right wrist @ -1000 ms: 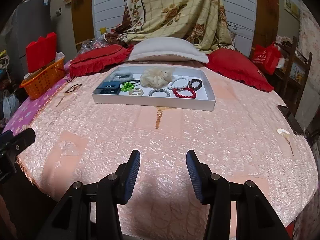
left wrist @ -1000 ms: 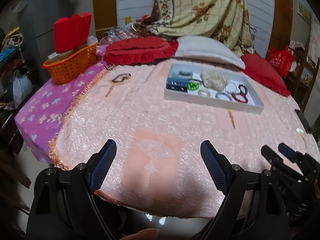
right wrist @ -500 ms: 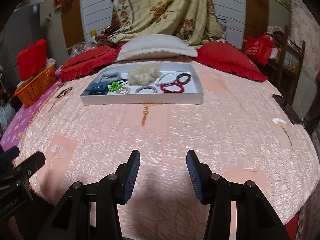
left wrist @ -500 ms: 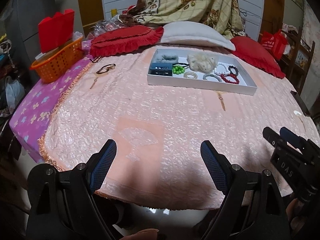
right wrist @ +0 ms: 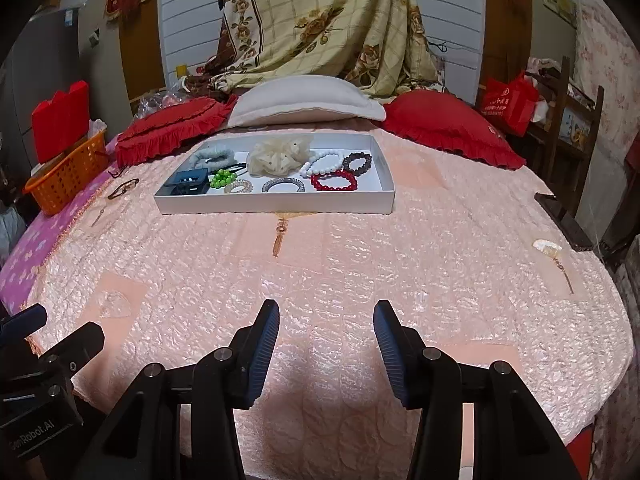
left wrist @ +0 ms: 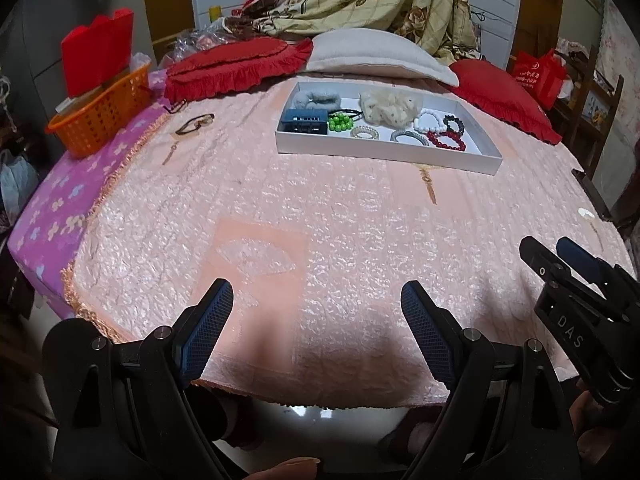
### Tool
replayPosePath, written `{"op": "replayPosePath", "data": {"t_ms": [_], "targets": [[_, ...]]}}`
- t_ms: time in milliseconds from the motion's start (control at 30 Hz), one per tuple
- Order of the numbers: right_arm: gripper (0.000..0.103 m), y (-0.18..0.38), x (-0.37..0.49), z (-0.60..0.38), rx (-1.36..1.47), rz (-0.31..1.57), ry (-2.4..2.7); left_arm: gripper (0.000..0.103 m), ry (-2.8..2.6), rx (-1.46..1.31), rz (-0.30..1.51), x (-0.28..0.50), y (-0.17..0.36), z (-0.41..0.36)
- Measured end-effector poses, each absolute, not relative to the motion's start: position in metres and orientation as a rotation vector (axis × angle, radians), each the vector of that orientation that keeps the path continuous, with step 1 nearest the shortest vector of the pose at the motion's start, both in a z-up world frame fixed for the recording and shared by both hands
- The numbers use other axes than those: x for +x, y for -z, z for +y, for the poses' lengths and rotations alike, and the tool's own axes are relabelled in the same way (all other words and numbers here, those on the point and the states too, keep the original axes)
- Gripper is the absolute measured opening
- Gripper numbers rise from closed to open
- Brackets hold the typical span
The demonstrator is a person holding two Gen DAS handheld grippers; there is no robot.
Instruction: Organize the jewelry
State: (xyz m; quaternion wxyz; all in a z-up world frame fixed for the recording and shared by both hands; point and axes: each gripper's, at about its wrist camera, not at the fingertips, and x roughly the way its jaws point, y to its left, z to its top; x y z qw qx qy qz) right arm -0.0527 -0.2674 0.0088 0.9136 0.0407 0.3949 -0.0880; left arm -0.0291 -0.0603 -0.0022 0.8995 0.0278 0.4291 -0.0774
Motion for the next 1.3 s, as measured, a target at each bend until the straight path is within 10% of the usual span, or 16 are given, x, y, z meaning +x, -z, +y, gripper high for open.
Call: {"op": "replayPosePath", "data": {"t_ms": [1300], "targets": [[0.048,-0.001,-0.051,-0.264,0.083,0.835,0.187,0.086,0.154,0.049,0.932,-0.023,0.013,-0.059]]}}
